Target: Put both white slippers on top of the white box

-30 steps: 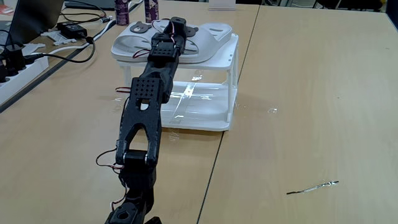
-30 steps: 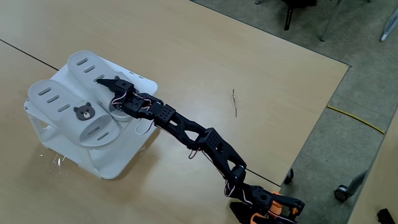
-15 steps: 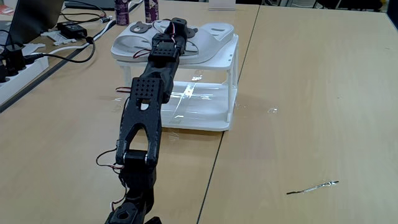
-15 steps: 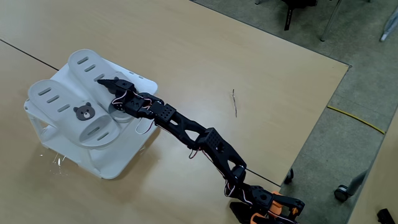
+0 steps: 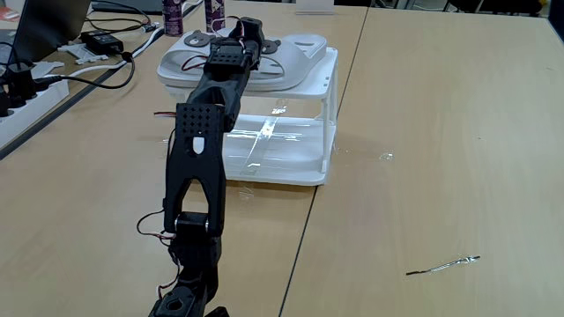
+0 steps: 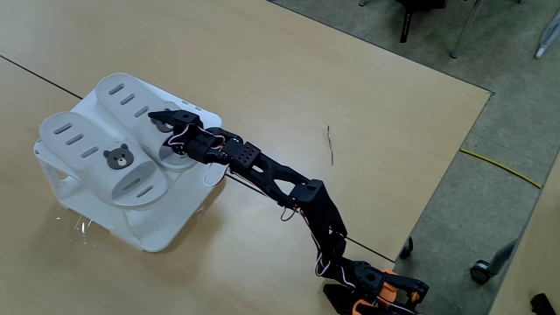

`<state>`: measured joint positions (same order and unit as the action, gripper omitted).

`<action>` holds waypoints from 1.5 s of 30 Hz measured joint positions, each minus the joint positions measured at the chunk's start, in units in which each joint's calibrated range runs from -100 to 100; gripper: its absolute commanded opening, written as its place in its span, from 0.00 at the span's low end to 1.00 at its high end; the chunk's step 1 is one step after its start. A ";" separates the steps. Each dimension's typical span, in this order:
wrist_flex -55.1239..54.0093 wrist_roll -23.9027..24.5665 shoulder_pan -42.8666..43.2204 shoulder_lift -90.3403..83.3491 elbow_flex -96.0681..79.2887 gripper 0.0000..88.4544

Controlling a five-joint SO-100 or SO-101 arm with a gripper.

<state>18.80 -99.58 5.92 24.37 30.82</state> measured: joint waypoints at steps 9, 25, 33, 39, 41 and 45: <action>0.00 0.00 0.00 -19.05 -22.10 0.35; -13.82 0.00 0.00 -60.54 -48.61 0.01; -76.91 0.00 0.00 -60.54 -74.21 0.01; -114.08 0.00 -0.67 -62.52 -101.71 0.01; -116.22 0.00 -0.67 -68.04 -107.28 0.01; -117.51 0.00 -0.07 -86.93 -118.60 0.01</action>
<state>-98.71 -99.58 5.84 -62.56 -87.78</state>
